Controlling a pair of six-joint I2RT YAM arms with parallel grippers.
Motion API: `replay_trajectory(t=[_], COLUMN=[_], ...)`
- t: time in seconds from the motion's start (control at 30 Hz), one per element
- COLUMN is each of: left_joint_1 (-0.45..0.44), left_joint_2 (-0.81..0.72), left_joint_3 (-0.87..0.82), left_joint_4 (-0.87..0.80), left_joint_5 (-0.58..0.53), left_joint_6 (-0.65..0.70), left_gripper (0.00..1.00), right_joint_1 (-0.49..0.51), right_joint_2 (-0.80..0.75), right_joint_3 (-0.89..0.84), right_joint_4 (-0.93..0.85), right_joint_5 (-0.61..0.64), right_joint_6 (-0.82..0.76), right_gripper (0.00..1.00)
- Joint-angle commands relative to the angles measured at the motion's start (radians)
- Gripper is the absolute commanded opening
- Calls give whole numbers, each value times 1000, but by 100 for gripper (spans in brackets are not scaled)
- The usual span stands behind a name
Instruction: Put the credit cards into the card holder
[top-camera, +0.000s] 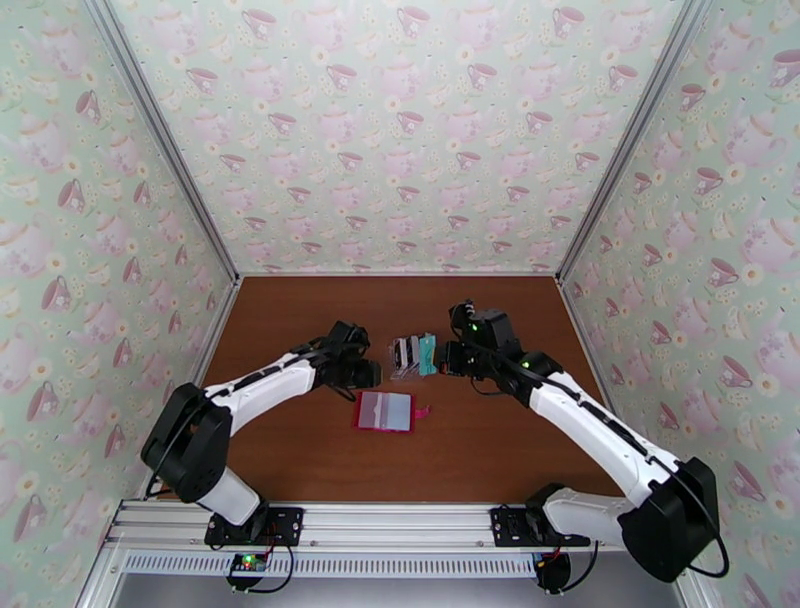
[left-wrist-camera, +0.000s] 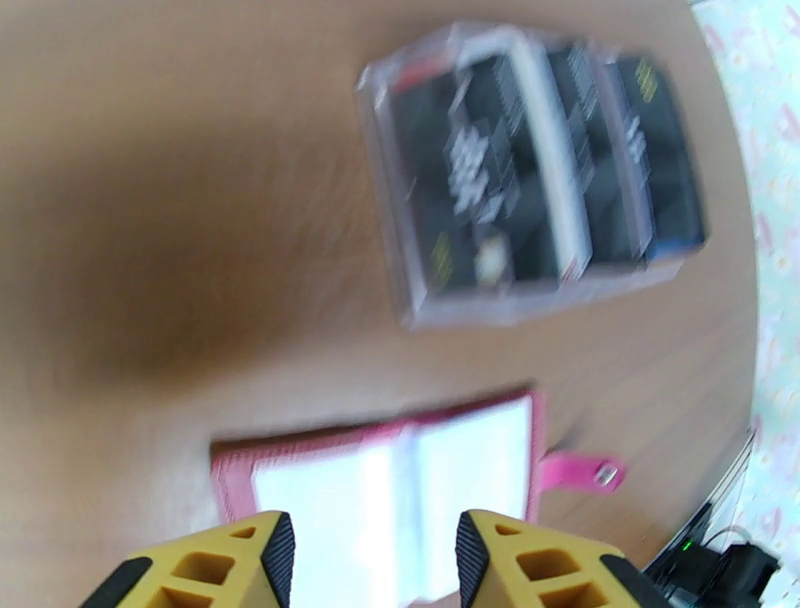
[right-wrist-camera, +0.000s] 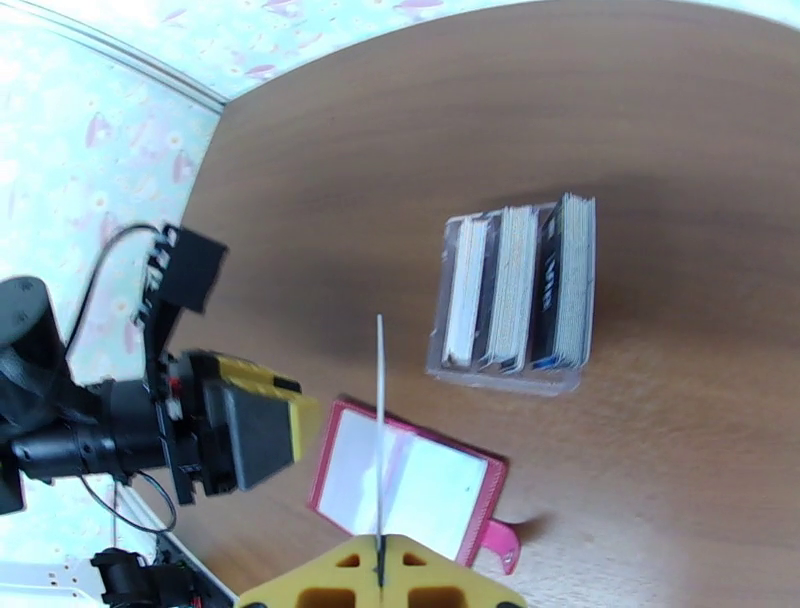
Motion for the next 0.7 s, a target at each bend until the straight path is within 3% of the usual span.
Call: replay_trajectory(t=[0.0,0.27,0.67], left_joint_1=[-19,-38,-39], left_joint_2=[-46,-89,-55], left_joint_3=[-60,-151,-189], left_joint_4=[24,39,72], left_joint_5=[-15,-40,-86], left_joint_6=[-13,-12,11], left_gripper=[49,49,49], right_joint_1=[-3,-1,16], right_joint_2=[-40,-77,-29], right_joint_3=[-112,-379,-527], right_joint_4=[204,545,737], right_joint_5=[-122,-187,-187], right_joint_6=[99,257,326], right_gripper=[0,0,0])
